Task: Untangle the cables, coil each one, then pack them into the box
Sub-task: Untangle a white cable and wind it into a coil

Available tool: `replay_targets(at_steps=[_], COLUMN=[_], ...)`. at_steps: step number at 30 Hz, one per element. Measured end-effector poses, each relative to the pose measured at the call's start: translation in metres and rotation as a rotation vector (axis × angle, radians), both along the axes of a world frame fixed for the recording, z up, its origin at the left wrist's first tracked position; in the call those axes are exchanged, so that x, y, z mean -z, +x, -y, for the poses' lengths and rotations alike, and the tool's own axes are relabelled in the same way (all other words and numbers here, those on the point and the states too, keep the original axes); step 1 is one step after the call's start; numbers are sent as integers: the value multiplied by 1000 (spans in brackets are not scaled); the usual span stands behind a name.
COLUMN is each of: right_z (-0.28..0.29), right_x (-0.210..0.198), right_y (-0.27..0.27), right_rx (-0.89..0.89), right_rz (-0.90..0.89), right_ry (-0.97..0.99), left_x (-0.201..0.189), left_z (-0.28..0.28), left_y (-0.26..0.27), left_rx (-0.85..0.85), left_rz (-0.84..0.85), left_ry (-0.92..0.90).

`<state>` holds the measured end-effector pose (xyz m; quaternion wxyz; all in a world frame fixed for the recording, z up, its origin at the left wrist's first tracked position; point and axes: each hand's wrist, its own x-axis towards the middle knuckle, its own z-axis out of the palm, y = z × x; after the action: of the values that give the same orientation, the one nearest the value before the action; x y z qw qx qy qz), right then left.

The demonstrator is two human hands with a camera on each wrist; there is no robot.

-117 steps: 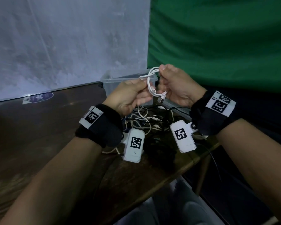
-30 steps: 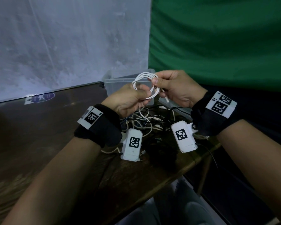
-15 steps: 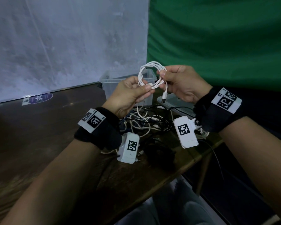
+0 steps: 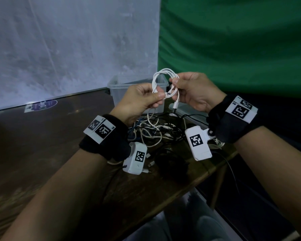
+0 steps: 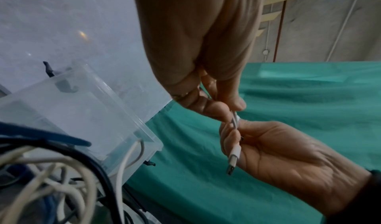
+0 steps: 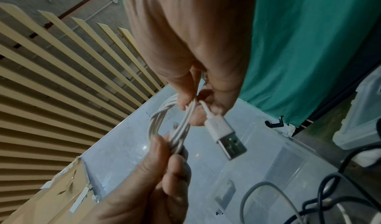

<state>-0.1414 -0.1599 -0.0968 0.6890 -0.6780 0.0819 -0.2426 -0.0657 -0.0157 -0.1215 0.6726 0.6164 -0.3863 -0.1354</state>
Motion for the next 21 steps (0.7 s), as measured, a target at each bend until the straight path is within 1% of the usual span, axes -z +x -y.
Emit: replay_targets(at_steps=[5, 7, 11, 17, 21], right_z=[-2, -3, -5, -4, -6], right_x=[2, 1, 0, 4, 8], right_y=[0, 1, 4, 7, 6], right_rx=[-11, -12, 10, 31, -26], right_rz=[-16, 2, 28, 29, 28], right_ry=[10, 27, -4, -31, -7], left_x=[-1, -1, 0, 1, 1], left_z=[-2, 0, 3, 1, 2], left_y=[0, 0, 0, 2, 2], left_rx=[-38, -70, -130, -73, -27], left_rz=[80, 80, 33, 16, -103], left_ry=[37, 32, -11, 41, 80])
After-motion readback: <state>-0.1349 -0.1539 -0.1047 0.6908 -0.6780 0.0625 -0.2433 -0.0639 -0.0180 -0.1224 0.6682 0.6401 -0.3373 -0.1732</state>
